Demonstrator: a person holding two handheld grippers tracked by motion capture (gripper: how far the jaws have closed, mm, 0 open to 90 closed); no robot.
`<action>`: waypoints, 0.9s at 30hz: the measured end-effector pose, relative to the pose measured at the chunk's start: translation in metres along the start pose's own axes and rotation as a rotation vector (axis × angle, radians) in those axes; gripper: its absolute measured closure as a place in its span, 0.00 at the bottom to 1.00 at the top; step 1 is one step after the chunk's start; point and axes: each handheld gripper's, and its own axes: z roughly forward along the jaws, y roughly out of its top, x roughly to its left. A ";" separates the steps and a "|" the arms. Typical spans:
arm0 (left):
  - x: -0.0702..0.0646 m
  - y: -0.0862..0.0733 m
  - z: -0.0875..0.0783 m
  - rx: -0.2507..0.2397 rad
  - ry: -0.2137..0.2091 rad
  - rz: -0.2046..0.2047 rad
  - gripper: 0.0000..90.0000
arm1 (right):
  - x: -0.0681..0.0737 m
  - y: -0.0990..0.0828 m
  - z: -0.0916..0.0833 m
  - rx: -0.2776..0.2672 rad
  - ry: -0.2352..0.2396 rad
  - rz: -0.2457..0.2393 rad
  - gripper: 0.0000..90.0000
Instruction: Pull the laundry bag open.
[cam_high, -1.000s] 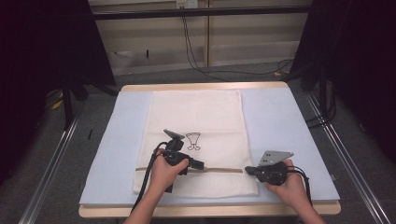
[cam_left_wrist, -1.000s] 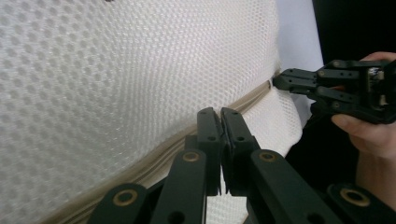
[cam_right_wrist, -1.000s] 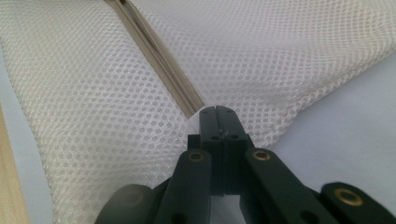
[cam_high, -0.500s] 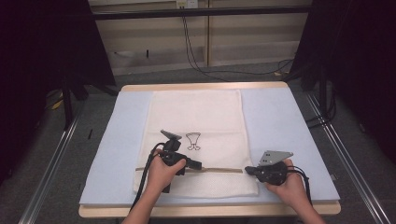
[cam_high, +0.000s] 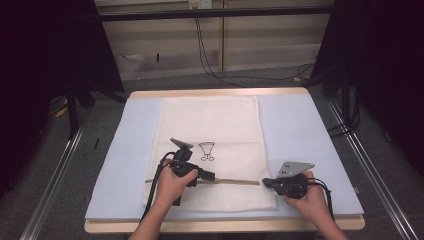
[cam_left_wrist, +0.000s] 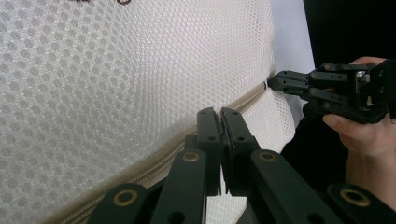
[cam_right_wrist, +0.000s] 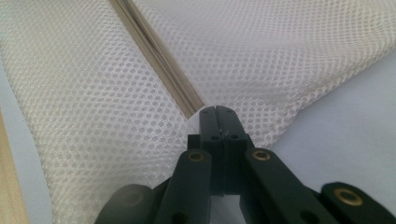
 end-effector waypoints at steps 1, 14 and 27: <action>0.000 0.000 0.000 -0.003 0.002 0.000 0.97 | 0.000 0.000 0.000 0.002 -0.002 0.001 1.00; 0.006 -0.001 -0.011 0.007 -0.007 -0.008 0.97 | 0.000 0.000 0.000 -0.002 -0.002 0.002 1.00; 0.009 -0.002 -0.019 -0.008 -0.002 -0.006 0.97 | 0.000 0.000 0.000 0.000 -0.001 0.002 1.00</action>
